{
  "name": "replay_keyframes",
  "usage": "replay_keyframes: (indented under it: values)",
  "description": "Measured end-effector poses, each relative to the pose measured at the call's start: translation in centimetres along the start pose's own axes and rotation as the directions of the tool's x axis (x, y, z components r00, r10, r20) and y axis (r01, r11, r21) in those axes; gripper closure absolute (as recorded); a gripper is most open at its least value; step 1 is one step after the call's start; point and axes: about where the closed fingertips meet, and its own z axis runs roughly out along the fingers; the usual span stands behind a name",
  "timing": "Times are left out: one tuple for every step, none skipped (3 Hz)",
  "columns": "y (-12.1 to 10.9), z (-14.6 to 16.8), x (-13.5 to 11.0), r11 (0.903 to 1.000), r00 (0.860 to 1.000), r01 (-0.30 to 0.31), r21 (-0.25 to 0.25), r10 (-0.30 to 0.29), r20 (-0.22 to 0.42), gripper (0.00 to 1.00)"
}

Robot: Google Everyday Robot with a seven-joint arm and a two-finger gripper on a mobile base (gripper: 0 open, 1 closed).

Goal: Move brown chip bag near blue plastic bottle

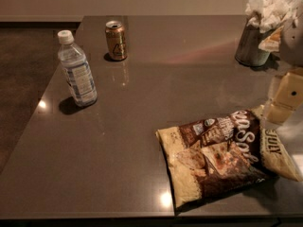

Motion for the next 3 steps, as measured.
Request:
replay_keyframes:
  values:
    - [0.0,0.0,0.0,1.0,1.0,0.0,0.0,0.0,0.0,0.0]
    - [0.1,-0.1,-0.1,1.0,1.0,0.004,-0.009,-0.004,0.006,0.0]
    - [1.7,0.6,-0.4,0.999,0.999,0.031,-0.034,-0.03,0.031,0.0]
